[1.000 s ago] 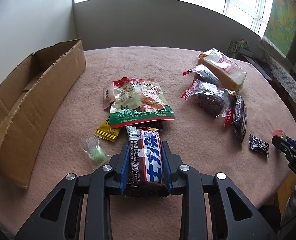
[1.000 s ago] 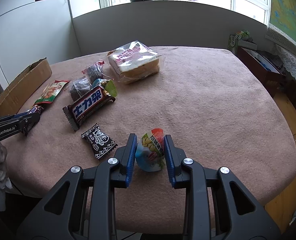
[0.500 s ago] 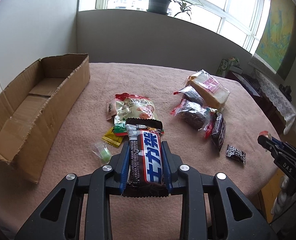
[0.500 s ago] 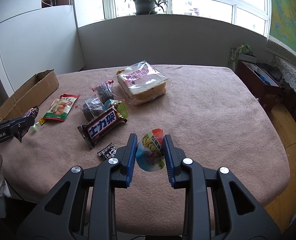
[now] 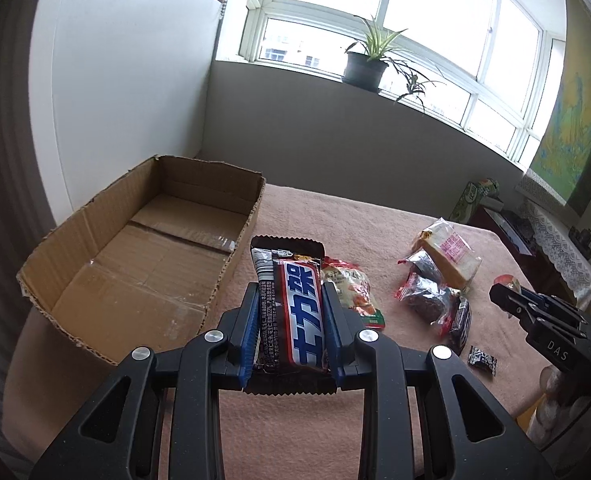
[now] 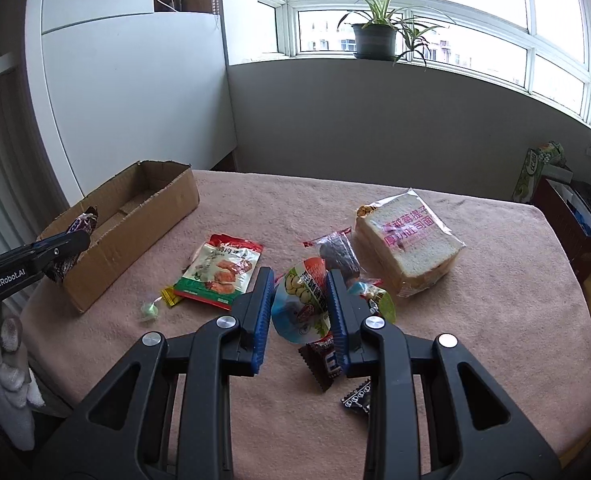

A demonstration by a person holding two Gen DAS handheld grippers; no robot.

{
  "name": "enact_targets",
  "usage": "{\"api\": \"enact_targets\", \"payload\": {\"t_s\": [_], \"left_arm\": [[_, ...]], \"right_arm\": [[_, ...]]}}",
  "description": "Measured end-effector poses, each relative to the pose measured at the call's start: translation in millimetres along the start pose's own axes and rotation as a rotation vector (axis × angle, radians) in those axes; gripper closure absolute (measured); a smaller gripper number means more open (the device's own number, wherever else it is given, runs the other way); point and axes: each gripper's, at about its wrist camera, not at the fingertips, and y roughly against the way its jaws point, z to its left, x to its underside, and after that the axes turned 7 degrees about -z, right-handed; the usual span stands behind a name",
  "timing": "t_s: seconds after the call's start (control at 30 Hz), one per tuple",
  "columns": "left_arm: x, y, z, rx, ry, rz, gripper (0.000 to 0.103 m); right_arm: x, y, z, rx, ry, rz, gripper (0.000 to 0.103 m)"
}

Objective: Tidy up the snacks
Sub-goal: 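Carry both into the cardboard box and open both tools to release them, then withdraw both open tools from the box back over the table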

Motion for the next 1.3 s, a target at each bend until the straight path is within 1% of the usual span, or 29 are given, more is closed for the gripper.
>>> {"api": "enact_targets", "payload": {"t_s": [0.17, 0.33, 0.43, 0.53, 0.63, 0.7, 0.8, 0.83, 0.87, 0.9, 0.93, 0.97, 1.0, 1.1, 1.3], "left_arm": [[-6.2, 4.3, 33.8, -0.052, 0.065, -0.026, 0.075], [-7.5, 5.8, 59.3, -0.100, 0.095, -0.041, 0.075], [-5.3, 4.1, 74.0, -0.133, 0.106, -0.036, 0.076], [-5.5, 2.9, 84.7, -0.140, 0.131, -0.033, 0.076], [-7.2, 2.6, 90.6, -0.147, 0.142, -0.038, 0.076], [-7.8, 1.1, 92.7, -0.145, 0.148, -0.034, 0.075], [-8.7, -2.4, 96.0, -0.149, 0.156, -0.027, 0.075], [-9.0, -3.3, 96.1, -0.145, 0.153, -0.025, 0.075], [-9.2, -3.9, 95.2, -0.148, 0.150, -0.024, 0.075], [-9.1, -3.6, 95.4, -0.157, 0.150, -0.026, 0.075], [-9.2, -3.4, 95.5, -0.160, 0.150, -0.027, 0.074], [-9.3, -2.5, 96.6, -0.159, 0.152, -0.028, 0.071], [-9.8, -1.9, 97.2, -0.161, 0.157, -0.031, 0.066], [-10.6, 1.8, 100.3, -0.166, 0.169, -0.046, 0.057], [-10.8, 9.1, 95.5, -0.149, 0.162, -0.063, 0.056]], "right_arm": [[-24.0, -17.7, 42.2, -0.071, 0.037, -0.013, 0.075], [-43.6, -40.4, 90.4, -0.114, 0.104, -0.017, 0.075], [-50.5, -56.9, 120.0, -0.142, 0.142, -0.013, 0.075], [-56.3, -75.1, 147.2, -0.175, 0.169, 0.002, 0.075], [-61.6, -95.0, 166.9, -0.211, 0.167, 0.032, 0.075], [-63.8, -107.9, 178.0, -0.234, 0.167, 0.056, 0.075], [-66.1, -121.6, 187.0, -0.240, 0.161, 0.068, 0.075], [-66.9, -126.0, 188.8, -0.242, 0.155, 0.074, 0.073], [-67.6, -129.6, 189.6, -0.249, 0.145, 0.080, 0.067], [-68.1, -132.2, 189.4, -0.262, 0.130, 0.084, 0.046], [-68.6, -133.4, 188.0, -0.274, 0.114, 0.082, 0.029], [-69.2, -134.0, 186.9, -0.278, 0.102, 0.076, 0.025], [-69.7, -133.9, 186.5, -0.276, 0.100, 0.073, 0.025], [-70.4, -131.6, 183.1, -0.264, 0.097, 0.074, 0.025], [-70.8, -115.3, 166.5, -0.243, 0.084, 0.064, 0.025]]}}
